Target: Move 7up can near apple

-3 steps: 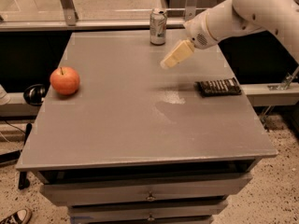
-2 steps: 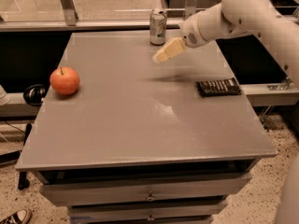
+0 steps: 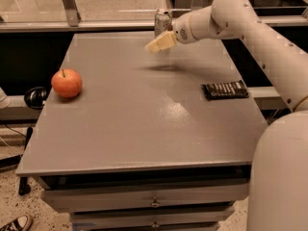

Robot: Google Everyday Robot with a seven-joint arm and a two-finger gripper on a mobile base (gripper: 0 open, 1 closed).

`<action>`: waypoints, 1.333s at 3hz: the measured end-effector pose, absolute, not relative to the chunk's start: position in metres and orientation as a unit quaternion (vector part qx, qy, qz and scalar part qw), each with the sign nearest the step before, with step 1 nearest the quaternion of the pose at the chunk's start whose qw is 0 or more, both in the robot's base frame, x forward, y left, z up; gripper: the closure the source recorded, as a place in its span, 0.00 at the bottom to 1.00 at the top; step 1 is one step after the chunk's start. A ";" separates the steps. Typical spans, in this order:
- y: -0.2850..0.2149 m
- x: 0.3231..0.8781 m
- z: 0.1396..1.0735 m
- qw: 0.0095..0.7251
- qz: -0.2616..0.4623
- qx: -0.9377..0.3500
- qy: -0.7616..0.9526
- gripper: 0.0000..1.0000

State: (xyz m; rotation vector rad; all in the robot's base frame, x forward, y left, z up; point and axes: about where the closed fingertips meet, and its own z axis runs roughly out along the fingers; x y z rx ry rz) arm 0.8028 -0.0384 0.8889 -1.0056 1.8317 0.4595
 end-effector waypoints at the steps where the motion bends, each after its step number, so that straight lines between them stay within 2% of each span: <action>1: -0.028 0.824 0.886 0.494 0.199 -0.392 0.750 0.00; 3: -0.035 0.867 0.881 0.506 0.177 -0.363 0.762 0.00; 4: -0.049 0.879 0.881 0.515 0.197 -0.321 0.770 0.18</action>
Offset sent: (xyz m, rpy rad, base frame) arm 0.0739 0.0062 -0.0056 0.0460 -0.0317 -0.1095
